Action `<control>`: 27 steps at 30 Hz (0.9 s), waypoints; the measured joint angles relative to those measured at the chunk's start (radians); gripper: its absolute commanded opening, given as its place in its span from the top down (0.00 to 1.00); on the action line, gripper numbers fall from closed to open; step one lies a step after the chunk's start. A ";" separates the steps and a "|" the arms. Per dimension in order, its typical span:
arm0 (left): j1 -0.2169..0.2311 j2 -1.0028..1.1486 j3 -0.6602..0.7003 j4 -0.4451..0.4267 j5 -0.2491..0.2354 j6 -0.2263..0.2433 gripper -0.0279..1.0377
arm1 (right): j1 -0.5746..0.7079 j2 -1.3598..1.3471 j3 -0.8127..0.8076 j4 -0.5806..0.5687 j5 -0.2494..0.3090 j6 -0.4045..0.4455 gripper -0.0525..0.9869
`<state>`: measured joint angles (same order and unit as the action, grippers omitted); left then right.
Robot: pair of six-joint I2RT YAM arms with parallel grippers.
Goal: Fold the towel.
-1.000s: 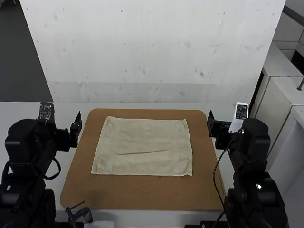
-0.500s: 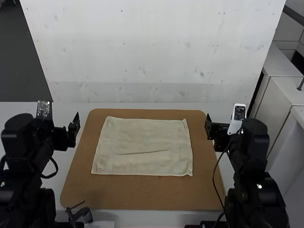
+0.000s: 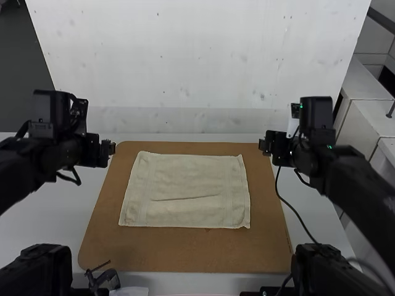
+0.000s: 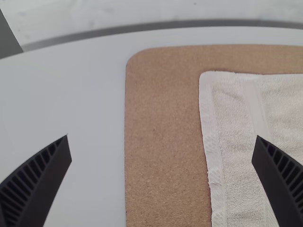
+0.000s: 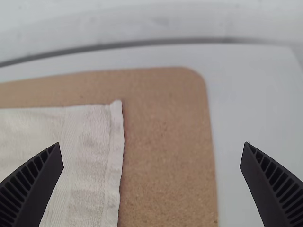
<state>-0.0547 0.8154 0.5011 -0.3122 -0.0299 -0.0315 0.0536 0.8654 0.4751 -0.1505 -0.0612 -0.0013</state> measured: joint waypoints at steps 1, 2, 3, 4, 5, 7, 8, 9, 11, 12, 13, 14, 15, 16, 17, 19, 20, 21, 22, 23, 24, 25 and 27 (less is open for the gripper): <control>0.000 0.052 0.018 0.002 0.000 -0.004 0.05 | 0.008 0.082 0.028 -0.001 -0.001 0.006 0.02; 0.000 0.115 0.038 0.003 0.000 -0.007 0.05 | 0.018 0.146 0.050 0.006 -0.001 0.010 0.02; 0.000 0.165 0.053 0.003 0.000 -0.008 0.05 | 0.031 0.220 0.072 0.014 0.004 0.014 0.03; 0.002 0.217 0.069 0.006 0.000 -0.011 0.05 | 0.043 0.281 0.090 0.029 0.008 0.018 0.03; 0.002 0.277 0.086 0.011 0.000 -0.011 0.05 | 0.057 0.336 0.108 0.047 0.014 0.021 0.03; 0.002 0.361 0.105 0.034 0.000 -0.014 0.05 | 0.088 0.463 0.164 0.061 0.023 0.032 0.03; 0.002 0.388 0.111 0.041 0.000 -0.015 0.05 | 0.101 0.516 0.190 0.062 0.025 0.035 0.03; 0.003 0.414 0.120 0.045 0.000 -0.015 0.05 | 0.117 0.586 0.229 0.062 0.028 0.039 0.03; 0.002 0.442 0.140 0.048 0.000 -0.016 0.05 | 0.135 0.688 0.290 0.056 0.029 0.045 0.03; 0.002 0.454 0.150 0.050 0.000 -0.016 0.05 | 0.144 0.737 0.320 0.053 0.031 0.050 0.03; 0.002 0.461 0.159 0.052 0.000 -0.018 0.05 | 0.149 0.772 0.342 0.052 0.032 0.053 0.03; 0.002 0.466 0.168 0.058 0.000 -0.018 0.05 | 0.155 0.818 0.372 0.052 0.035 0.058 0.03; 0.002 0.470 0.172 0.064 0.000 -0.018 0.05 | 0.161 0.857 0.398 0.051 0.036 0.061 0.03; 0.002 0.475 0.175 0.072 0.000 -0.018 0.05 | 0.166 0.893 0.422 0.050 0.036 0.063 0.03; 0.003 0.478 0.177 0.077 0.000 -0.018 0.05 | 0.170 0.925 0.443 0.049 0.036 0.067 0.03; 0.005 0.484 0.177 0.079 0.000 -0.018 0.05 | 0.179 0.978 0.478 0.053 0.037 0.072 0.03; 0.009 0.488 0.177 0.080 0.000 -0.018 0.05 | 0.181 1.001 0.492 0.056 0.037 0.073 0.03; 0.012 0.491 0.177 0.083 0.000 -0.018 0.05 | 0.183 1.023 0.507 0.057 0.037 0.076 0.03; 0.017 0.494 0.177 0.090 0.000 -0.018 0.05 | 0.185 1.046 0.523 0.057 0.037 0.077 0.03; 0.022 0.496 0.177 0.094 0.000 -0.018 0.05 | 0.185 1.063 0.536 0.057 0.040 0.080 0.03; 0.025 0.496 0.177 0.097 0.000 -0.018 0.05 | 0.185 1.080 0.550 0.056 0.049 0.083 0.03; 0.028 0.496 0.177 0.103 0.000 -0.018 0.05 | 0.185 1.089 0.562 0.054 0.056 0.087 0.03; 0.028 0.502 0.177 0.116 0.000 -0.018 0.05 | 0.185 1.098 0.579 0.042 0.060 0.094 0.04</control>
<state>-0.0265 1.3178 0.6785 -0.1967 -0.0299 -0.0498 0.2382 1.9636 1.0538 -0.1085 -0.0010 0.0925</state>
